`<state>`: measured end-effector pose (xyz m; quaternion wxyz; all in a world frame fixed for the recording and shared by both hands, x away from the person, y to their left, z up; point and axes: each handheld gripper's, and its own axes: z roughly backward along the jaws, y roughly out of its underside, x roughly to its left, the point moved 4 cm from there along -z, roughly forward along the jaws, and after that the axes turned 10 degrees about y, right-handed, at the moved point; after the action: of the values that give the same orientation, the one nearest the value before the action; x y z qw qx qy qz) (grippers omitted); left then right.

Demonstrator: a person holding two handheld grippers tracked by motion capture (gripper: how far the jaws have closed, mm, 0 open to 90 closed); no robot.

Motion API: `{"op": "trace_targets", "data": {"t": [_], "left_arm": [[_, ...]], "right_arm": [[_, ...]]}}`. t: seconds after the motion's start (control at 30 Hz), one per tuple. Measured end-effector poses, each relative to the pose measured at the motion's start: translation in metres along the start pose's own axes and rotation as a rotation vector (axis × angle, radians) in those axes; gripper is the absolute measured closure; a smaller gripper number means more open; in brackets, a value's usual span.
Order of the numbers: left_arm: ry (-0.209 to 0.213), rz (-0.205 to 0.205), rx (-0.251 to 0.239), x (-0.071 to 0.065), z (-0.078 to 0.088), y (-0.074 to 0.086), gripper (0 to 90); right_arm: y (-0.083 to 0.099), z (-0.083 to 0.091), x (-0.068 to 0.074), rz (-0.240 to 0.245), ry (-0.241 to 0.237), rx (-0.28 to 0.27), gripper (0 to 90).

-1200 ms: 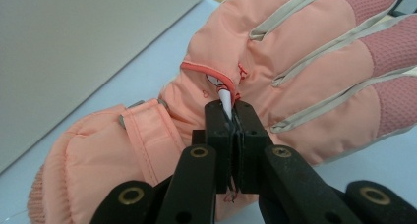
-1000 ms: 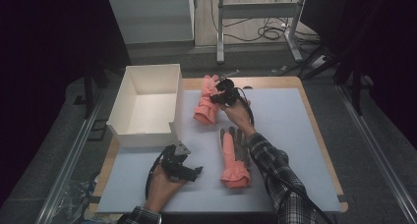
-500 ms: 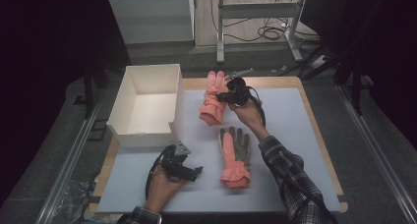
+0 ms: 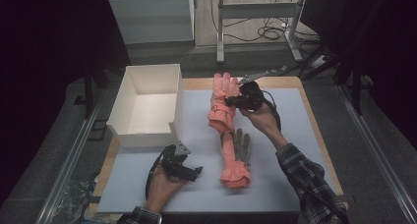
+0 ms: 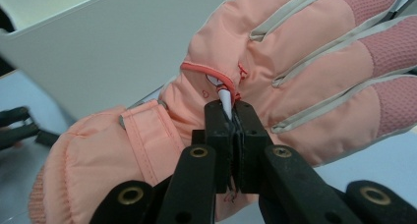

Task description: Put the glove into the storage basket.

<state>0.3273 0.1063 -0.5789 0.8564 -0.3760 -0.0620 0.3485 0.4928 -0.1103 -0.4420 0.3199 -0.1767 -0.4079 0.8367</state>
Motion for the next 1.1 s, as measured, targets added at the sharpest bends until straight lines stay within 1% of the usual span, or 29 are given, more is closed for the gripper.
{"op": "trace_targets", "data": {"t": [0.2, 0.23, 0.5, 0.7, 0.87, 0.93, 1.1], "left_arm": [[0.000, 0.000, 0.002, 0.000, 0.000, 0.000, 0.5], [0.000, 0.003, -0.001, 0.000, 0.000, 0.000, 0.5], [-0.001, 0.000, 0.000, 0.000, 0.000, 0.000, 0.5], [-0.002, 0.000, 0.000, 0.000, 0.000, 0.000, 0.5], [-0.002, 0.000, 0.001, 0.000, 0.000, 0.000, 0.5], [-0.002, 0.000, 0.001, 0.000, 0.000, 0.000, 0.5], [0.001, 0.003, 0.000, 0.000, 0.000, 0.000, 0.4]], "right_arm": [[0.013, 0.026, 0.004, 0.012, -0.025, 0.004, 86.3], [0.016, 0.029, 0.006, 0.007, -0.031, 0.007, 86.3], [0.038, 0.059, 0.022, 0.031, -0.080, 0.020, 86.2], [0.054, 0.079, 0.032, 0.018, -0.108, 0.036, 86.2], [0.067, 0.092, 0.045, 0.030, -0.126, 0.052, 86.2], [0.072, 0.096, 0.050, 0.026, -0.130, 0.063, 86.1], [0.087, 0.097, 0.060, 0.029, -0.140, 0.086, 86.1]]}}
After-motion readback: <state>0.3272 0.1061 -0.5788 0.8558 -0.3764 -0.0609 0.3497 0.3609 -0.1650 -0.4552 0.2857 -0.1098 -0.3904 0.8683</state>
